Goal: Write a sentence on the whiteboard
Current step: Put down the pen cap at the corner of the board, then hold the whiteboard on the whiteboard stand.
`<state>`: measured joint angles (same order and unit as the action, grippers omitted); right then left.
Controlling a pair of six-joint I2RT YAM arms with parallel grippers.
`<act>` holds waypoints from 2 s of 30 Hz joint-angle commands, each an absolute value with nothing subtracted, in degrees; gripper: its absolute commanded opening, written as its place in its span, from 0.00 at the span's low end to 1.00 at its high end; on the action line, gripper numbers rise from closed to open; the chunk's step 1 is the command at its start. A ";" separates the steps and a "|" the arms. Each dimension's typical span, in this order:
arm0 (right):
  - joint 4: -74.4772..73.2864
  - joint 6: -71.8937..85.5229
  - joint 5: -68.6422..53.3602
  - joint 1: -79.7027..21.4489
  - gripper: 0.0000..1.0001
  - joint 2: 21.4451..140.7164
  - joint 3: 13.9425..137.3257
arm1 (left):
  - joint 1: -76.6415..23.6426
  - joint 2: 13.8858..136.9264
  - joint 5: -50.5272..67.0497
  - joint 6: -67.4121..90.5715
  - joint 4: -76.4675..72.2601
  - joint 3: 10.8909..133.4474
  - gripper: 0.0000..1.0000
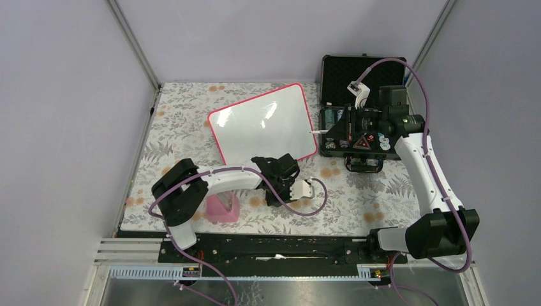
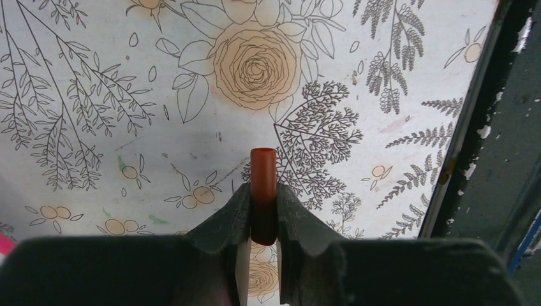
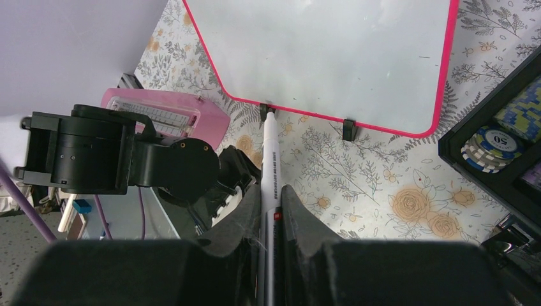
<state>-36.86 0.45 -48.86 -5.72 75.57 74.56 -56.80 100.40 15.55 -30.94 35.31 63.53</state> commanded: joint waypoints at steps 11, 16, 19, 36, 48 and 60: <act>-35.29 0.27 -49.66 -5.72 0.00 75.47 74.80 | -57.09 100.40 13.70 -30.62 34.98 63.86 0.39; -35.33 0.26 -50.00 -5.87 0.00 75.83 75.18 | -57.05 98.38 15.27 -30.02 37.72 66.33 0.48; -35.38 0.27 -50.01 -6.13 0.00 76.14 75.73 | -57.08 96.02 17.00 -29.14 40.50 68.84 0.61; -37.31 -5.18 -46.15 -14.06 0.00 82.27 86.83 | -25.61 75.85 37.37 -14.25 42.98 80.88 0.99; -35.42 -7.47 -40.84 -31.02 0.00 95.10 103.53 | 16.90 69.92 57.58 -4.69 38.09 75.39 0.99; -27.71 -12.85 -27.38 -41.93 0.00 104.68 110.14 | 20.73 80.37 66.67 -3.67 31.99 75.05 0.67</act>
